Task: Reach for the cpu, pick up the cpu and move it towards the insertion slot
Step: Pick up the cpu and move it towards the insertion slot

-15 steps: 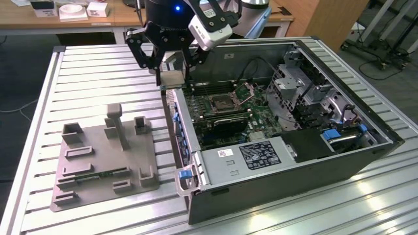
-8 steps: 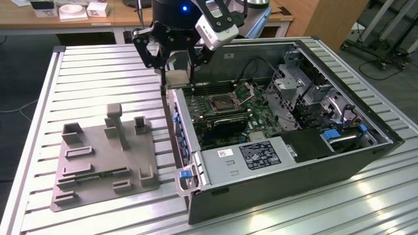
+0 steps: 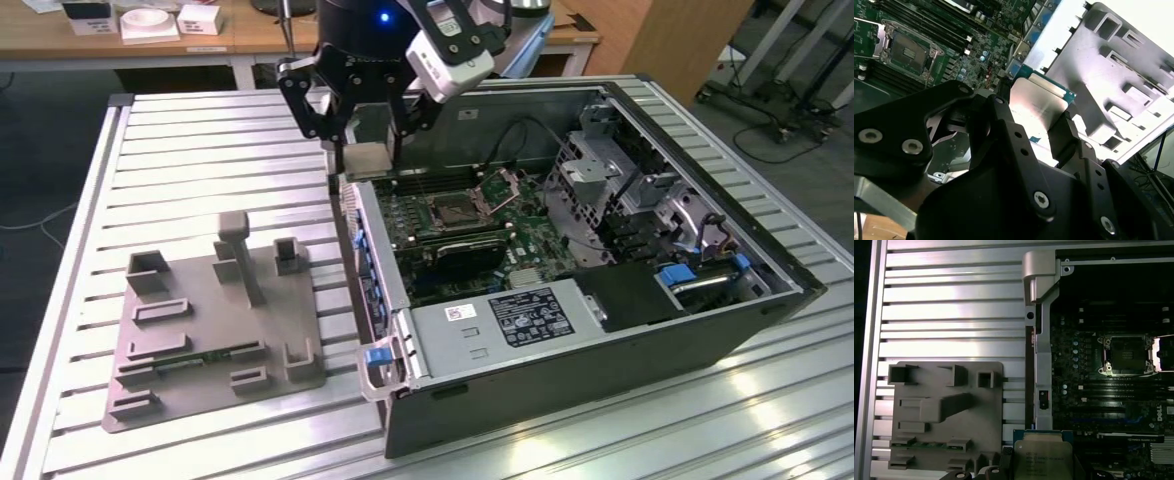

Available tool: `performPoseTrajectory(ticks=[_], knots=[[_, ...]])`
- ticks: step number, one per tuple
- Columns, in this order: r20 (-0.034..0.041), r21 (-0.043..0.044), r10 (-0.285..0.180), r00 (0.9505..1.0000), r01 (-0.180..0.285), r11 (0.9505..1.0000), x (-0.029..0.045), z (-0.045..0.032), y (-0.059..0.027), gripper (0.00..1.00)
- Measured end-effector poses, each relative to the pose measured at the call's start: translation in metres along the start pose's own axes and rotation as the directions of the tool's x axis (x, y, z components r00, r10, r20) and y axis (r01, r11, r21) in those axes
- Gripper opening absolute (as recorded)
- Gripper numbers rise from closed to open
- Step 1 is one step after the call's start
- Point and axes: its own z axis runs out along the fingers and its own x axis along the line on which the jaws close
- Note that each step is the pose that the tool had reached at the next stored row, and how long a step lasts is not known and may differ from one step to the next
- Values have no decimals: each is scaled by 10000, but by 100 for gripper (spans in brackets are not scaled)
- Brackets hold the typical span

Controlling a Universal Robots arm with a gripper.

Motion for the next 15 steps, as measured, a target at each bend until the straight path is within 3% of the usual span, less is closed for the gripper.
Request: performPoseTrajectory(ticks=[15], knots=[[-1,1,0,10000,0,10000,-62,1,0,55]])
